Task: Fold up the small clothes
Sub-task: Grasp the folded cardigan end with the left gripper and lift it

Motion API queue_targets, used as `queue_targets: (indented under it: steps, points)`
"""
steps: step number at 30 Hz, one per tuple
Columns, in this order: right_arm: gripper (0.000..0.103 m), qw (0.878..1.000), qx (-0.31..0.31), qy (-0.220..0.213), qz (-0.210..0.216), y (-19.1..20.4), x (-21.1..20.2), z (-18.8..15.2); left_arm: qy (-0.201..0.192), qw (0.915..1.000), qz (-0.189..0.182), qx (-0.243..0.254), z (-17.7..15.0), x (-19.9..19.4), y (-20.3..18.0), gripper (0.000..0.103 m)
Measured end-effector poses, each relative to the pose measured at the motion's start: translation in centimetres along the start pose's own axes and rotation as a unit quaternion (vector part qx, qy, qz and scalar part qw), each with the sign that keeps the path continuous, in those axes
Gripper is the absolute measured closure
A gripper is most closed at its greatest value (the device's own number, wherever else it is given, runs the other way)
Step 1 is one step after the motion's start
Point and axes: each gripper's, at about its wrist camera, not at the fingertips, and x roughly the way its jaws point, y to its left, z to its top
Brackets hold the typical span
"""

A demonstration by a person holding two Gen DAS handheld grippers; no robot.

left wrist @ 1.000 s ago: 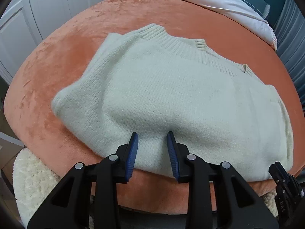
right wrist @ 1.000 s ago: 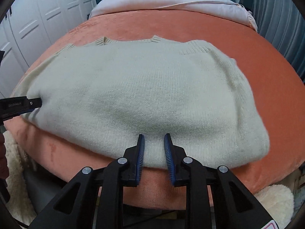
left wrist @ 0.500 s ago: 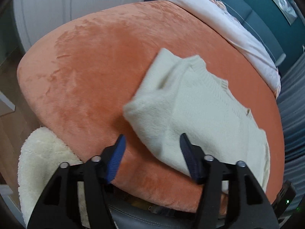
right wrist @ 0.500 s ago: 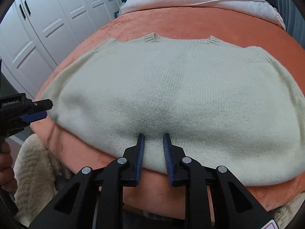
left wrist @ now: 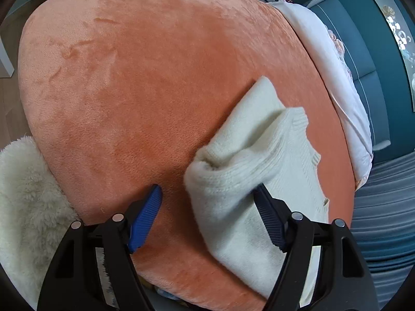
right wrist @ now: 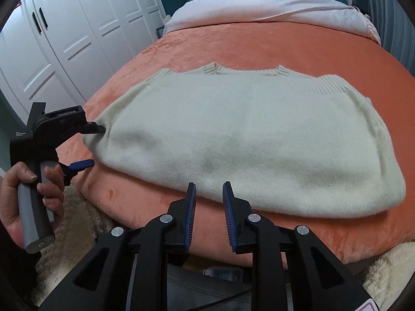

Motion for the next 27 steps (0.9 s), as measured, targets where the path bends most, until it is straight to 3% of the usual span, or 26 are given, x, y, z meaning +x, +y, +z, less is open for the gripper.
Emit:
queue_targets:
  steps: [2,4,6,10,11,12,14,16,18,22,27]
  points:
    - [0.08,1.0,-0.007,-0.003,0.007,1.0,1.2,1.5,0.001,1.0,0.009,0.004,0.1,0.3,-0.3,0.033]
    - [0.066,1.0,-0.022,0.009,0.011,2.0,3.2,2.4,0.007,0.9999,0.011,-0.004,0.4,0.9,0.1,0.033]
    - [0.065,0.998,-0.045,0.048,-0.006,2.9,6.7,2.3,0.007,0.9998,0.005,-0.021,0.6,1.0,0.8,0.033]
    - [0.063,0.996,-0.082,0.038,-0.024,4.0,7.0,1.9,0.015,0.9996,0.007,-0.024,1.0,0.8,0.7,0.034]
    - [0.063,0.996,-0.074,0.038,-0.018,3.9,6.5,1.9,0.018,0.9997,0.008,-0.016,1.1,0.8,0.4,0.04]
    - [0.063,0.998,-0.058,0.038,-0.003,3.5,5.7,1.9,0.021,0.9998,-0.002,-0.002,1.2,0.7,-0.2,0.055]
    - [0.063,0.999,-0.034,0.029,0.017,2.6,3.7,1.4,0.018,0.9997,0.0,0.014,1.2,0.2,-1.3,0.064]
    - [0.063,0.999,-0.016,0.022,0.028,1.3,1.6,0.4,0.013,0.9993,-0.02,0.028,1.0,-1.1,-2.6,0.082]
    - [0.063,0.999,-0.001,0.019,0.034,-0.1,-0.5,-1.1,-0.003,0.9967,-0.042,0.07,0.4,-2.9,-5.2,0.089]
    - [0.063,0.999,0.023,0.01,0.028,-3.3,-5.0,-4.5,-0.042,0.9797,-0.071,0.182,-2.9,-6.7,-12.1,0.092]
    - [0.063,0.995,0.098,-0.022,0.011,-7.8,-9.3,-6.9,-0.052,0.9348,-0.131,0.326,-11.2,-9.4,-21.3,0.092]
